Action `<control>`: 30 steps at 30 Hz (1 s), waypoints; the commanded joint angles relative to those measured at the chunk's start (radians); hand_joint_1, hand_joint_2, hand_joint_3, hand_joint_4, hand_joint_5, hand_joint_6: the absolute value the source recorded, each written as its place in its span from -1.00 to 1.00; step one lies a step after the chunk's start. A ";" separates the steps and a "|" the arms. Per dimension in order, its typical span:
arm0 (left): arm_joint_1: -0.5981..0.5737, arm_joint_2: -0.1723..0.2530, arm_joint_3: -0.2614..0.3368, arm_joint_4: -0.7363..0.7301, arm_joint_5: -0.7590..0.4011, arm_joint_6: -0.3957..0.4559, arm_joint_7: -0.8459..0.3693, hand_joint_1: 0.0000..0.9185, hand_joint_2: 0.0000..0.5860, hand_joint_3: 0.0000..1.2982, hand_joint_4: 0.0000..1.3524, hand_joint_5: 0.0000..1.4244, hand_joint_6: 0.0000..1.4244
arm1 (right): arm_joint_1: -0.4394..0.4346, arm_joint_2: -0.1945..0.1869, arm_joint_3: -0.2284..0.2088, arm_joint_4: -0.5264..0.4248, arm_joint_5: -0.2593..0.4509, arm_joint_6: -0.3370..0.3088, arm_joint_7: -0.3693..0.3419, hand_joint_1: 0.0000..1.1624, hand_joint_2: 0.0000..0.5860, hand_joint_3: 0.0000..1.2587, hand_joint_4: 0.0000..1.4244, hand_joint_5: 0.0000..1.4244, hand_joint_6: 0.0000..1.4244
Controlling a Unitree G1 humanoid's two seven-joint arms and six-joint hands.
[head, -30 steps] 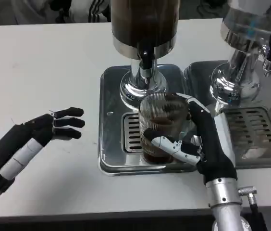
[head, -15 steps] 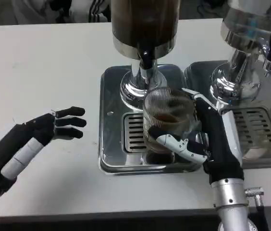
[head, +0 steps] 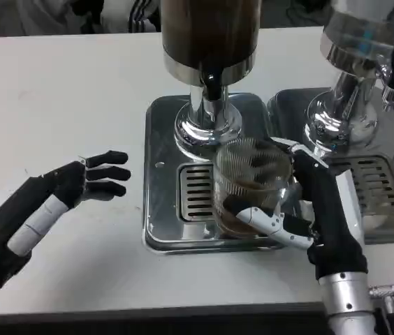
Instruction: Grasp the cup under the faucet to collect the drink, then remove the cup.
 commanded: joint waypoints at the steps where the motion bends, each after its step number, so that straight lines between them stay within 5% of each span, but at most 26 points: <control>1: -0.012 -0.005 -0.007 0.013 -0.005 -0.004 -0.013 -1.00 -0.81 -0.59 -0.58 -0.52 -0.56 | 0.007 0.001 -0.016 -0.053 0.014 -0.027 0.005 0.56 -0.55 0.07 0.15 0.39 0.84; 30: -0.029 -0.016 -0.008 0.030 -0.001 -0.011 -0.019 -1.00 -0.81 -0.59 -0.58 -0.52 -0.56 | 0.190 -0.015 -0.045 -0.344 0.060 0.012 0.151 0.57 -0.60 0.13 0.19 0.42 0.89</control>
